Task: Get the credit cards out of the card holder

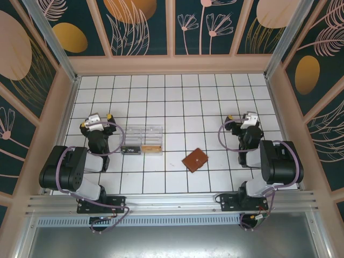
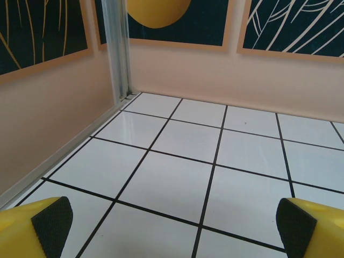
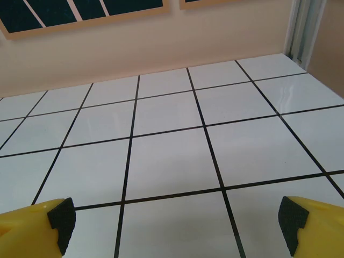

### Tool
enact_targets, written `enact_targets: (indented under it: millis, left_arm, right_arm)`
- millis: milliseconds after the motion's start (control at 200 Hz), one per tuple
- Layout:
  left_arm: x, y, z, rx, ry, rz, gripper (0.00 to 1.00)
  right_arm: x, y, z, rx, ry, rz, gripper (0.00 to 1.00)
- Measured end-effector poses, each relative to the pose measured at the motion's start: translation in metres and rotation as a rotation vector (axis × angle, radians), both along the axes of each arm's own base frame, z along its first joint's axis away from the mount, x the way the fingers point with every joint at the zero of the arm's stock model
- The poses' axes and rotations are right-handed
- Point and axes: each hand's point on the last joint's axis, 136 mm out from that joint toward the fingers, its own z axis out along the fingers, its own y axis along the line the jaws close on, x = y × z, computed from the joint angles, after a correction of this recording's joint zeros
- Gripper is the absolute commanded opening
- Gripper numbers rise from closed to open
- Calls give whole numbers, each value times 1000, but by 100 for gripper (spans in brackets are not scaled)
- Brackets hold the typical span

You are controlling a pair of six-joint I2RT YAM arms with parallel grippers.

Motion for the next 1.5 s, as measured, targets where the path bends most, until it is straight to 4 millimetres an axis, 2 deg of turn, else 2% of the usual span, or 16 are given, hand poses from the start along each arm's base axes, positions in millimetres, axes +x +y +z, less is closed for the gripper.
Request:
enact_targets:
  millis: [926,1021,1091,1186,1276,1346,1416,1501]
  left_arm:
    - [0,0,0,0,1,0,99]
    - [3,1,2,3,26,9,99]
    - [12,6,17,-6,43,47,99]
    - [20,18,63,-59,-11,130,99]
    - [10,30,110,-171,-109,208,99]
    - [-1,33,141,-274,-174,225,99]
    - [-8,28,161,-352,-219,192,99]
    - [-10,18,167,-421,-210,131,99]
  right_arm:
    - [0,0,0,0,0,1,99]
    - [-1,-7,0,1,9,-43,99]
    - [-1,-15,5,5,27,-90,99]
    - [1,-26,38,36,-22,-164,99]
    - [-5,-38,78,116,-103,-242,99]
    - [-11,-49,98,215,-128,-318,99]
    - [-16,-59,113,324,-132,-378,99]
    - [-20,-64,121,418,-107,-409,99]
